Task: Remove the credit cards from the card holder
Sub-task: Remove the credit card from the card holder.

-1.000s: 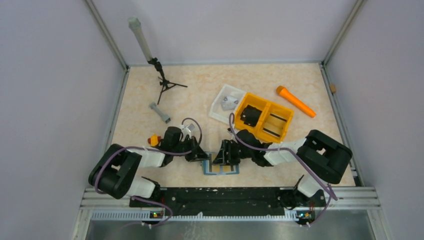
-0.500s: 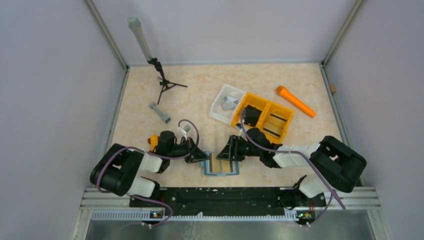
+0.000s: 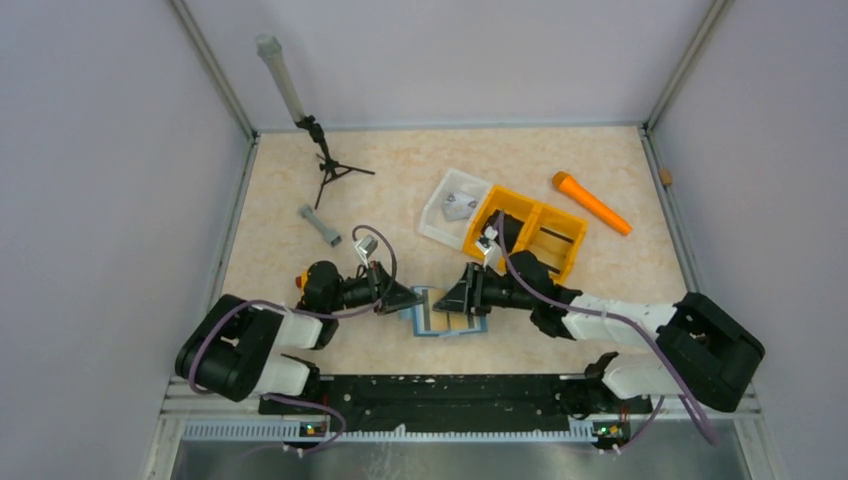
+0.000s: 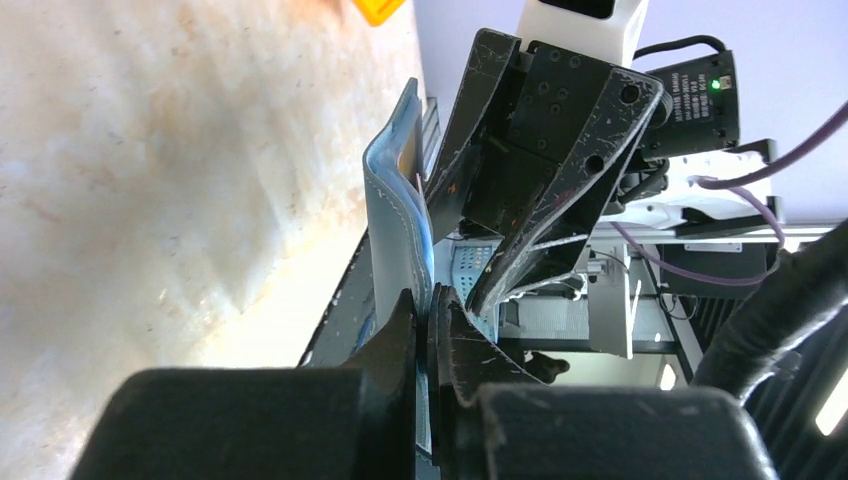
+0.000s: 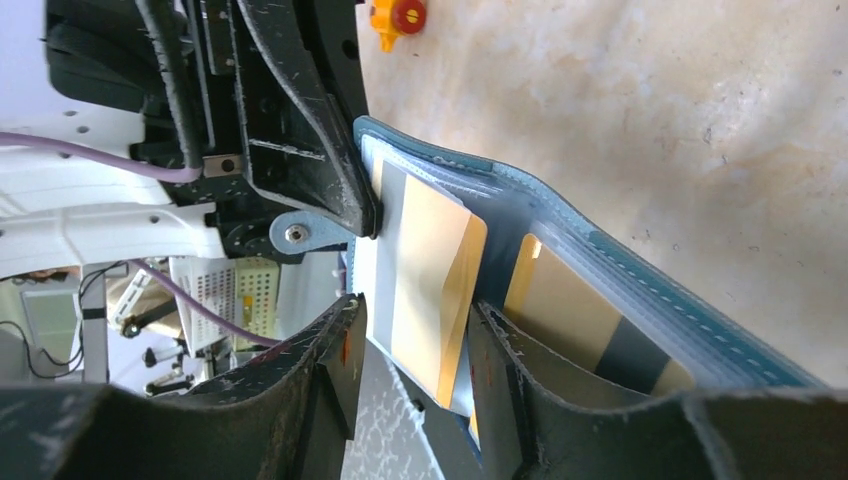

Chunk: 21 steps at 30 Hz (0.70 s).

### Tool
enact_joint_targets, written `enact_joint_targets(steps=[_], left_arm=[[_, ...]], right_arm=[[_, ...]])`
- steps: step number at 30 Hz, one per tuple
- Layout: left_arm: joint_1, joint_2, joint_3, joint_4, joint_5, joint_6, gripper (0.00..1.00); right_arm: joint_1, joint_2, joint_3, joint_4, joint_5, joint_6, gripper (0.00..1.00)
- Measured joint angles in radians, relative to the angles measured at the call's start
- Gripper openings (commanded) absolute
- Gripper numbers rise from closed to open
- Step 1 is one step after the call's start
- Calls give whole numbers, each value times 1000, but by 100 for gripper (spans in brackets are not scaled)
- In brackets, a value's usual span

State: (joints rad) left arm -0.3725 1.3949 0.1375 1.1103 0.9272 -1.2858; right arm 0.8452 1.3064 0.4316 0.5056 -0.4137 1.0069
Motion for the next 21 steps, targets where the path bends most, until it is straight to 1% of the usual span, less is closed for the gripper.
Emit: enact_joint_targets(steps=[2, 6, 9, 13, 19, 21], left_arm=[[0, -32, 0, 0, 0, -10, 0], [0, -91, 0, 1, -2, -34, 0], [0, -111, 2, 5, -2, -56, 0], [0, -143, 7, 5, -5, -78, 0], [1, -180, 12, 15, -12, -110, 0], [3, -187, 12, 31, -16, -126, 0]], right_arm=[[-11, -47, -7, -12, -5, 0, 39], [-35, -125, -45, 2, -31, 12, 38], [-39, -137, -46, 11, -65, 19, 37], [-39, -142, -44, 13, -100, 22, 34], [-42, -182, -45, 50, -117, 43, 32], [-43, -198, -45, 66, -120, 52, 29]])
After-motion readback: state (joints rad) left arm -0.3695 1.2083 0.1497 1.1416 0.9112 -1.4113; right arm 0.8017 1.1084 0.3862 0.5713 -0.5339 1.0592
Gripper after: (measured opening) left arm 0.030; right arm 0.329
